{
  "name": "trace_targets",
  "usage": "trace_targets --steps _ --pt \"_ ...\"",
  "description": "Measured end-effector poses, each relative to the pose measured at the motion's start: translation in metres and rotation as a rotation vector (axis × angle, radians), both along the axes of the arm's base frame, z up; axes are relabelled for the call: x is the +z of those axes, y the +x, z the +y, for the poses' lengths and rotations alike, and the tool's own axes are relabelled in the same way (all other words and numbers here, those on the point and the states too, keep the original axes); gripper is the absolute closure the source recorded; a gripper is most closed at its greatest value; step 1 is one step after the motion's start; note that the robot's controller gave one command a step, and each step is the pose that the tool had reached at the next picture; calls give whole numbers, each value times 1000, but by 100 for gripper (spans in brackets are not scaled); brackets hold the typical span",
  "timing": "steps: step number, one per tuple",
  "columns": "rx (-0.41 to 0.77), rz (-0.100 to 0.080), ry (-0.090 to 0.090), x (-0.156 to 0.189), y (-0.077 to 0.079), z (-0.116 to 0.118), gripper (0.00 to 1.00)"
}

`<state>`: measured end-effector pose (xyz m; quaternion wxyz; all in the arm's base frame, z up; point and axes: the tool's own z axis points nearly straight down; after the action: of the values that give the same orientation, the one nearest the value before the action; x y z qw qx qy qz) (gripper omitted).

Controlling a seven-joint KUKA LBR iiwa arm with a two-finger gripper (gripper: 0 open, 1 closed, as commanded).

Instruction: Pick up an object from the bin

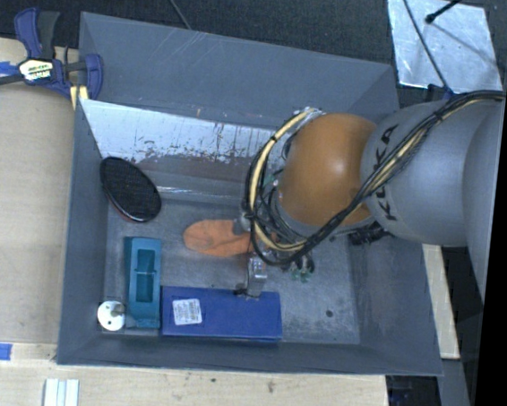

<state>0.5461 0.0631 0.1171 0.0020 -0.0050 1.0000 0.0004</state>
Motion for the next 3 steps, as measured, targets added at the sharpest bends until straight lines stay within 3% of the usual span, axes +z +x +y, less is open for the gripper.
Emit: trace_targets --steps 1,2,3 --pt "-89 -1 0 -35 21 -2 100" --pt "-89 -1 0 -35 21 -2 100" --pt "114 2 -1 -28 -6 32 100"
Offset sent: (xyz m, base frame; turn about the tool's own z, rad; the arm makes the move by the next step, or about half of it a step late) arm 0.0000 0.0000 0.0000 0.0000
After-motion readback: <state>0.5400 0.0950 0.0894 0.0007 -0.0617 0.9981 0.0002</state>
